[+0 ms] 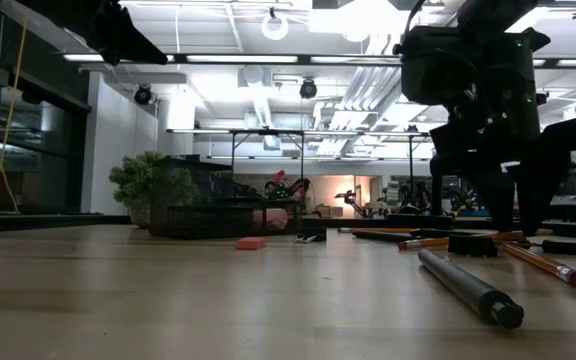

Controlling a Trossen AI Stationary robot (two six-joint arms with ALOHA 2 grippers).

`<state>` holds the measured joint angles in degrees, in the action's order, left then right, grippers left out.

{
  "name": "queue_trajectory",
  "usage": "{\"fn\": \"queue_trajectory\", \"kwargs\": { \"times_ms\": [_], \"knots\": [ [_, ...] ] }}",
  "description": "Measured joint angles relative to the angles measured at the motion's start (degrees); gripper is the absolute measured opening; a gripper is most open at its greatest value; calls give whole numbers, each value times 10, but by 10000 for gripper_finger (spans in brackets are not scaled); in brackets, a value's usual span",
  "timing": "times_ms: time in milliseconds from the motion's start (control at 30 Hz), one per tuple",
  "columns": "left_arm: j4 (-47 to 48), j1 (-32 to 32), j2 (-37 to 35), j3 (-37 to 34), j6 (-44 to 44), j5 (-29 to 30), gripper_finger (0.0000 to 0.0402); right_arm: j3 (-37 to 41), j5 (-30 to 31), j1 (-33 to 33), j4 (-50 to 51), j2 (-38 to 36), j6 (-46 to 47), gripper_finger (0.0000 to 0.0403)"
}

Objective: Pick and place office supplies into organizer
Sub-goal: Put the center orange pencil into the black desk organizer

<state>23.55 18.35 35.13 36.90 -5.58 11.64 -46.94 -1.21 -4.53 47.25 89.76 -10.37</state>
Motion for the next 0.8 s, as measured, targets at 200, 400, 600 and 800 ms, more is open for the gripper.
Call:
{"fn": "queue_trajectory", "kwargs": {
  "times_ms": [200,400,600,800],
  "knots": [
    [0,0,0,0,0,0,1,0,7,0,0,0,-1,118],
    [0,0,0,0,0,0,1,0,15,0,0,0,-2,118],
    [0,0,0,0,0,0,1,0,11,0,0,0,-2,119],
    [0,0,0,0,0,0,1,0,4,0,5,0,-2,119]
  ]
}}
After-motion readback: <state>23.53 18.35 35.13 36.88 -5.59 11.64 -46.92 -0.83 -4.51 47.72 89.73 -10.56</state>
